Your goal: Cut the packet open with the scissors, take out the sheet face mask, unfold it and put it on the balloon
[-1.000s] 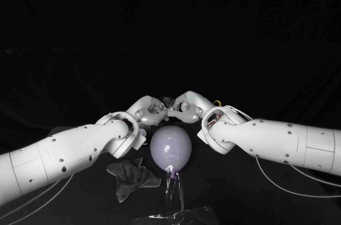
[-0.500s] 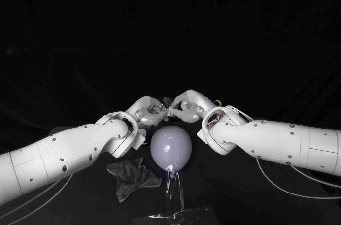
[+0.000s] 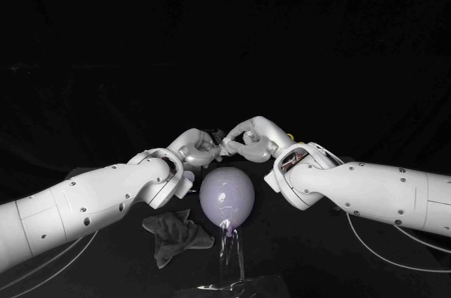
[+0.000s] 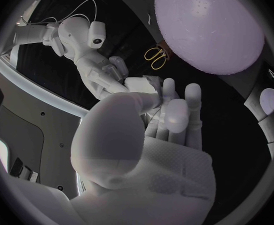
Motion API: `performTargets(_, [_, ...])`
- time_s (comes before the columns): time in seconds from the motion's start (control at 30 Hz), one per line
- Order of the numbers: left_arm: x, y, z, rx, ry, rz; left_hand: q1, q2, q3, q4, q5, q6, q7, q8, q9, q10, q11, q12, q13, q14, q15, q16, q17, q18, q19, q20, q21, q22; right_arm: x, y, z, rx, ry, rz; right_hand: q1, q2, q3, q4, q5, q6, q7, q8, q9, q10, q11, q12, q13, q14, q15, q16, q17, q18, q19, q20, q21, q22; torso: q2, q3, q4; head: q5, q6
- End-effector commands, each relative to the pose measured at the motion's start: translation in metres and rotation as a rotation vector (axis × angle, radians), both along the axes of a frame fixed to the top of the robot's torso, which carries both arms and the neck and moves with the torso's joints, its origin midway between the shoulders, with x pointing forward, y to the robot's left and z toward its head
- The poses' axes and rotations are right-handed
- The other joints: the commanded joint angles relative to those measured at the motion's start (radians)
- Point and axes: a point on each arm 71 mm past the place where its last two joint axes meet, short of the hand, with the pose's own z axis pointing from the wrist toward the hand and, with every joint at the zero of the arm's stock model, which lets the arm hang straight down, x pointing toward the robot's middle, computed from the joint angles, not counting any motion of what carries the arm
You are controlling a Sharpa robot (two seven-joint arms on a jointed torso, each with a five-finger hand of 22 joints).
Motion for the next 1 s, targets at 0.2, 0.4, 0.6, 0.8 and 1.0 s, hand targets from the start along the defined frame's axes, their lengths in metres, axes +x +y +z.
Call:
performTargets(0.2, [0.005,0.006,-0.005,0.011,0.062,0.034,0.009,-0.002,0.076,-0.073,0.007,0.039,-0.005,0.024,0.046,-0.002,-0.006,0.006,0.001,-0.008,-0.001,0.005,-0.003,0.010,-0.002,0.000,0.005,0.001,-0.012,-0.010,0.015,0.155,-0.032,0.030,-0.006,0.000,0.002,-0.007,0.002,-0.001,-0.006,0.012,0.029,0.014,-0.009,0.002,0.138,0.103,-0.007,0.004,0.263,-0.009,0.007,-0.007,0.009,0.196,-0.001,-0.0002,-0.0001,0.008,0.009])
performTargets(0.4, [0.009,0.013,-0.007,0.023,0.073,0.054,0.009,-0.002,0.076,-0.073,0.007,0.038,-0.004,0.024,0.046,-0.002,-0.006,0.007,0.001,-0.009,0.000,0.004,-0.004,0.010,-0.002,0.000,0.006,0.001,-0.017,-0.020,0.021,0.209,-0.009,0.022,-0.006,0.000,0.004,-0.010,0.002,-0.003,-0.007,0.015,0.031,0.015,-0.009,0.003,0.139,0.103,-0.007,0.004,0.263,-0.009,0.008,-0.008,0.012,0.196,-0.001,-0.0005,0.0000,0.015,0.012])
performTargets(0.6, [0.011,0.025,-0.008,0.026,0.070,0.070,0.009,-0.002,0.077,-0.073,0.007,0.037,-0.003,0.023,0.046,-0.002,-0.005,0.007,0.001,-0.009,0.000,0.004,-0.005,0.010,-0.001,0.000,0.006,0.002,-0.019,-0.031,0.025,0.246,0.012,0.004,-0.006,0.000,0.005,-0.011,0.002,-0.003,-0.007,0.016,0.032,0.014,-0.010,0.002,0.138,0.103,-0.007,0.004,0.263,-0.009,0.008,-0.008,0.011,0.196,0.000,-0.0003,0.0006,0.022,0.012])
performTargets(0.8, [0.008,0.048,-0.006,0.007,0.061,0.074,0.010,-0.003,0.077,-0.074,0.007,0.034,-0.002,0.022,0.047,-0.003,-0.004,0.007,0.001,-0.010,0.000,0.004,-0.006,0.010,-0.001,0.000,0.007,0.002,-0.022,-0.044,0.031,0.280,0.036,-0.017,-0.007,-0.001,0.006,-0.012,0.002,-0.004,-0.007,0.017,0.033,0.013,-0.010,0.000,0.137,0.103,-0.008,0.004,0.263,-0.009,0.008,-0.008,0.010,0.196,0.000,-0.0011,0.0014,0.028,0.008])
performTargets(1.0, [-0.005,0.070,-0.002,-0.014,0.067,0.019,0.010,-0.004,0.078,-0.074,0.007,0.032,-0.002,0.020,0.047,-0.004,-0.004,0.007,0.001,-0.011,0.001,0.003,-0.009,0.010,-0.001,0.000,0.007,0.002,-0.023,-0.054,0.032,0.294,0.054,-0.029,-0.007,-0.001,0.006,-0.012,0.002,-0.004,-0.007,0.017,0.033,0.013,-0.010,-0.001,0.137,0.103,-0.008,0.004,0.263,-0.009,0.008,-0.008,0.011,0.196,-0.003,-0.0013,0.0017,0.038,0.000])
